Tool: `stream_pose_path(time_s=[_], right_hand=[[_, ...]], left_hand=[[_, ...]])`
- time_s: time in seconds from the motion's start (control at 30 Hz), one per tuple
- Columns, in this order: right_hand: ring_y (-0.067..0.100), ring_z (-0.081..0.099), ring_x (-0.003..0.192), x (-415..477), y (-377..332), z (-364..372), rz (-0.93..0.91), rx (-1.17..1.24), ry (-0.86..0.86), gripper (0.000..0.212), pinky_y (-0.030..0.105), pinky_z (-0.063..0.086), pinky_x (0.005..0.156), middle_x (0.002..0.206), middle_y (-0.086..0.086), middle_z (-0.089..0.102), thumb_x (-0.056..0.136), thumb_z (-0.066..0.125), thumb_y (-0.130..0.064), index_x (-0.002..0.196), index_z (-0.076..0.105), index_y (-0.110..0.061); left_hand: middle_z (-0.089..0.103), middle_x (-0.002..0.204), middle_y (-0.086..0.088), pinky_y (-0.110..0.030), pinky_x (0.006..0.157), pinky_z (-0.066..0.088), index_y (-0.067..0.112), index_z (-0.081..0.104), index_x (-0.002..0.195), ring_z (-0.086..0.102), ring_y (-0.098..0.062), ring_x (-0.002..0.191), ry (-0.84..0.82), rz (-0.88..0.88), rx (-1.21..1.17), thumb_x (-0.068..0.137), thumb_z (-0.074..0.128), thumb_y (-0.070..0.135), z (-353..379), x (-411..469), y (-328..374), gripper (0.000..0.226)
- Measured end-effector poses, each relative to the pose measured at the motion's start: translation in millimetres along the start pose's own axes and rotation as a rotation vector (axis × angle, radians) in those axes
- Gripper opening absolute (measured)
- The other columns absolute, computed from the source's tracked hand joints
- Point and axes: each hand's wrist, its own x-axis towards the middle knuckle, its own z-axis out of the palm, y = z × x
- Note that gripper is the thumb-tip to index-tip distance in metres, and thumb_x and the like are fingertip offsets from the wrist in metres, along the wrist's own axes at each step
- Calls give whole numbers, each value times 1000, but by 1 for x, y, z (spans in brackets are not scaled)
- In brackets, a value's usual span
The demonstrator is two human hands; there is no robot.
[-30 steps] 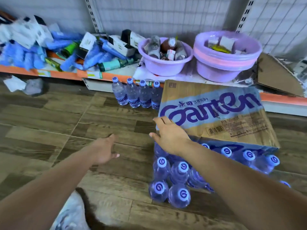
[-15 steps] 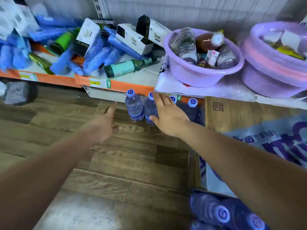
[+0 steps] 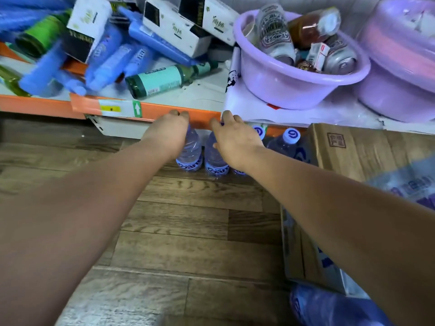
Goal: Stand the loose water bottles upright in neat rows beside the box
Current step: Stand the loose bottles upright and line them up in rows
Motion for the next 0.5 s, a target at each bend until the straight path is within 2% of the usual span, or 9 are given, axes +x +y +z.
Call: stream_pose_path(time_s=[0.1,0.2,0.27,0.33,0.43,0.5], right_hand=[[41,57,98,-7,-4,-4,20,108,-33,36,37,41,66,128,18,37,91,55,-4,124,43,-10],[38,56,94,-26,-10,-4,11,177,-35,31,33,40,67,129,20,40,90,50,-4,121,49,-9],[33,53,102,-40,-11,-9,-3,152,-47,29,27,34,62,126,19,47,90,48,-3,118,52,-9],[30,53,111,-58,-12,-21,21,151,-46,28,27,34,66,119,15,54,91,49,-7,118,54,-8],[30,58,110,-95,-14,-43,48,242,-46,27,29,44,73,109,12,59,87,55,-10,114,59,-7],[30,59,106,-127,-15,-60,35,259,-27,28,28,44,72,109,13,62,84,56,-9,111,62,-8]], left_hand=[[50,115,-19,-45,83,48,4,49,119,56,-41,106,21,30,95,85,60,3,-4,-13,6,36],[48,117,-18,-43,80,49,4,46,122,56,-37,107,20,51,121,86,58,2,-1,-33,13,37],[48,120,-17,-43,85,49,4,45,124,53,-36,113,7,59,144,85,56,2,0,-47,18,40],[51,120,-17,-42,87,48,5,48,121,52,-34,114,2,65,145,85,58,8,-3,-65,24,38],[51,116,-16,-41,85,48,8,51,116,54,-36,111,-29,37,92,87,58,23,-11,-105,35,34],[52,113,-17,-41,86,49,7,56,106,57,-39,107,-45,20,36,86,56,25,-24,-138,46,27]])
